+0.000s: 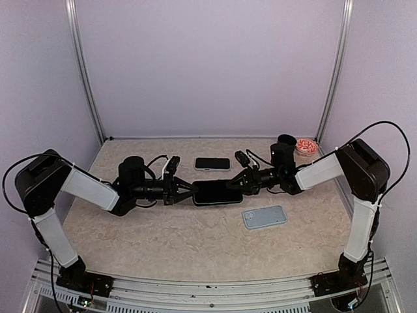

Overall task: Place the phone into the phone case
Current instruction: Press the phone with the phone case.

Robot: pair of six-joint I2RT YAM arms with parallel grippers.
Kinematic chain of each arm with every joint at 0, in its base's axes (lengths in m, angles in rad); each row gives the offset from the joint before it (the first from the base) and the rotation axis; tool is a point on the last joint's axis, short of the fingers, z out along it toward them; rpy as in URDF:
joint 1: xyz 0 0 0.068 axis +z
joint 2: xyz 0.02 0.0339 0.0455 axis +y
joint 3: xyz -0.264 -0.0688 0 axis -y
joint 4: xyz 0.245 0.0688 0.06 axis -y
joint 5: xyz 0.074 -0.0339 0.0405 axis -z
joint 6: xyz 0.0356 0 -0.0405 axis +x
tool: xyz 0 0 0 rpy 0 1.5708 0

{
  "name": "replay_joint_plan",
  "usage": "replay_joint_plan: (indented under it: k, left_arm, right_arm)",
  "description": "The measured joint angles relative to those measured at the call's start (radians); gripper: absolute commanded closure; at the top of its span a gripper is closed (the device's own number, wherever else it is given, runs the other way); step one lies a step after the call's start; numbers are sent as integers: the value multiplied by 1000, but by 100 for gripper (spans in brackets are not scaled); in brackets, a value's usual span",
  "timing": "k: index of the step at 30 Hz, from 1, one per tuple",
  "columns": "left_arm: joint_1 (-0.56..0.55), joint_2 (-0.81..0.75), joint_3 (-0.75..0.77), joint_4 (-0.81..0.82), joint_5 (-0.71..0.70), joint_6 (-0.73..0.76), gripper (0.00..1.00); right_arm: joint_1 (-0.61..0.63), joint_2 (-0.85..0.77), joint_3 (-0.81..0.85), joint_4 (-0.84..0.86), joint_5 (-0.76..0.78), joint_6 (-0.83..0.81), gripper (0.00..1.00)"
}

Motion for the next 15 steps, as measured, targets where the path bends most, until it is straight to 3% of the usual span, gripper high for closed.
replay_joint_plan:
  k: [9,13,15]
  left_arm:
    - [6,-47,18,-172,0,99,100]
    - [6,-49,23,-169,12,109,100]
    - [7,-49,23,-170,13,109,95]
  right_arm:
    - [18,-15,2,-55,-62,-90,99]
    - [18,-26,2,-51,-72,-85,100]
    - [18,-26,2,-41,-74,-78,100]
